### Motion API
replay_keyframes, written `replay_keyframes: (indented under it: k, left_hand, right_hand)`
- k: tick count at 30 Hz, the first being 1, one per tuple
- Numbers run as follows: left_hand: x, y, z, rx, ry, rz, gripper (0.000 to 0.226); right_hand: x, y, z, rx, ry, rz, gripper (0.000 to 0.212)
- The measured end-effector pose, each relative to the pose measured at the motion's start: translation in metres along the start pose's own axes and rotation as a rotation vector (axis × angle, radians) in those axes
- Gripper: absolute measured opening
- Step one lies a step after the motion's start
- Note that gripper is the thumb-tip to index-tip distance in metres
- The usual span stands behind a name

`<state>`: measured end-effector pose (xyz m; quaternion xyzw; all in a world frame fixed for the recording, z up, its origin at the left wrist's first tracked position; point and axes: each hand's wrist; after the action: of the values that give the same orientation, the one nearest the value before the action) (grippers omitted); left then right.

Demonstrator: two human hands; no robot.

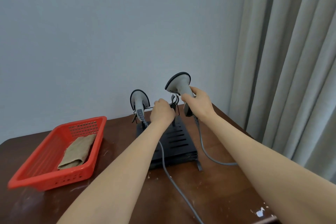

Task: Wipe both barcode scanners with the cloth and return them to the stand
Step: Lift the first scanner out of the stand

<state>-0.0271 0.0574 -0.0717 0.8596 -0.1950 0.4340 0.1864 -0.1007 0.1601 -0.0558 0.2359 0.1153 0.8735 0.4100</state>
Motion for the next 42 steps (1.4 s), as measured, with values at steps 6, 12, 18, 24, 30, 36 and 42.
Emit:
replay_keyframes:
  k: [6,12,18,24,30,36,42]
  left_hand:
    - [0.024,-0.016,0.002,0.036,-0.429,0.068,0.033]
    - [0.039,-0.04,0.002,0.109,-0.836,0.303,0.052]
    - [0.039,-0.064,-0.001,0.122,-1.023,0.384,0.036]
    - [0.032,-0.076,0.003,0.152,-1.069,0.314,0.034]
    - [0.025,-0.083,-0.002,0.108,-0.891,0.198,0.032]
    - [0.021,-0.087,0.008,0.016,-0.683,0.13,0.034]
    - [0.026,-0.082,0.026,-0.188,-0.371,-0.03,0.032]
  right_hand:
    - [0.002,-0.024,-0.001,0.044,-0.018,-0.001,0.046]
    - [0.005,-0.052,-0.004,0.147,-0.07,0.047,0.053]
    - [0.005,-0.073,-0.007,0.186,0.028,0.083,0.055]
    - [0.008,-0.082,-0.003,0.1,0.061,0.176,0.051]
    - [0.004,-0.076,0.007,-0.128,0.239,0.277,0.021]
    - [0.009,-0.066,0.009,-0.325,0.458,0.386,0.016]
    - [0.011,-0.058,0.009,-0.456,0.591,0.501,0.018]
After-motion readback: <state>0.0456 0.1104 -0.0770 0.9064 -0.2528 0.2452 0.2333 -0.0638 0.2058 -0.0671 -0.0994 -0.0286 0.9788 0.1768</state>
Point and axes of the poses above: each hand's wrist, its own y-axis towards the middle knuckle, its own x-axis out of the back of the hand, z = x × y, and after that the axes turned 5 degrees about x, right-handed
